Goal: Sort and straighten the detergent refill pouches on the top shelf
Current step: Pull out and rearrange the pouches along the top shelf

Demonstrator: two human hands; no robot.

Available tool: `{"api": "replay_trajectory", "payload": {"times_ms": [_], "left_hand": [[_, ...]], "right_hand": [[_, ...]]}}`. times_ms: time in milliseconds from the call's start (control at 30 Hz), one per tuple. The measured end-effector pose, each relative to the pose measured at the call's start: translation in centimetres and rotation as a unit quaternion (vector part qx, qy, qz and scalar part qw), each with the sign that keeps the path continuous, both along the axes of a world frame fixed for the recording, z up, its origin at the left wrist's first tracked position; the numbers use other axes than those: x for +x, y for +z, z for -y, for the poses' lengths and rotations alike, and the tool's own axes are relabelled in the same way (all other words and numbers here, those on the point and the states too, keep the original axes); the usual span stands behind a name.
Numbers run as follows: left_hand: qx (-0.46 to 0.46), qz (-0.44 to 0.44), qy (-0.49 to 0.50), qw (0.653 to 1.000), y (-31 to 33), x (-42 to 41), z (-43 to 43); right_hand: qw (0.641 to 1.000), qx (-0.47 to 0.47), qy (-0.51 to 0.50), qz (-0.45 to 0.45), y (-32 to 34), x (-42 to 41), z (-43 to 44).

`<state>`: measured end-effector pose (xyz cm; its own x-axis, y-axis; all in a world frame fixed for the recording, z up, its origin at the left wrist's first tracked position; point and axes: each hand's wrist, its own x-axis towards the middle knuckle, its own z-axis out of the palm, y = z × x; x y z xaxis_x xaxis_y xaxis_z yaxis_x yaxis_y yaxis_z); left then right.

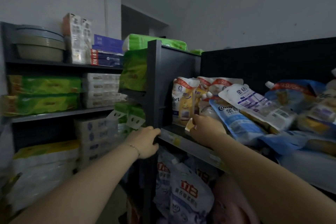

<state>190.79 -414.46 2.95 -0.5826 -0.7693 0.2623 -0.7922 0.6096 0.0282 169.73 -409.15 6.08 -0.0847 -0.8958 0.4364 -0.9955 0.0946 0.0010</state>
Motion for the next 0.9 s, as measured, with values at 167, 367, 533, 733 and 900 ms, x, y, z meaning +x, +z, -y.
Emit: {"api": "replay_trajectory", "payload": {"times_ms": [167, 367, 533, 733, 900], "left_hand": [[0.015, -0.021, -0.048, 0.999, -0.9, -2.5, 3.3], [0.024, -0.061, -0.064, 0.996, -0.7, -6.6, 7.0], [0.042, -0.147, -0.088, 0.984, -0.4, -10.5, 9.4], [0.130, -0.263, -0.094, 0.951, -0.1, -15.3, 10.9], [0.203, -0.293, -0.100, 0.929, 0.2, -18.4, 12.2]], "right_hand": [[1.000, -0.005, -0.027, 0.009, -0.5, -1.5, 2.0], [0.998, -0.052, -0.035, 0.028, -1.3, -3.8, 4.2], [0.997, -0.068, -0.033, -0.028, -3.1, -5.4, 5.2], [0.995, -0.100, -0.004, -0.006, -3.8, -5.9, 5.7], [0.995, -0.095, -0.024, -0.012, -4.0, -5.5, 5.7]]}}
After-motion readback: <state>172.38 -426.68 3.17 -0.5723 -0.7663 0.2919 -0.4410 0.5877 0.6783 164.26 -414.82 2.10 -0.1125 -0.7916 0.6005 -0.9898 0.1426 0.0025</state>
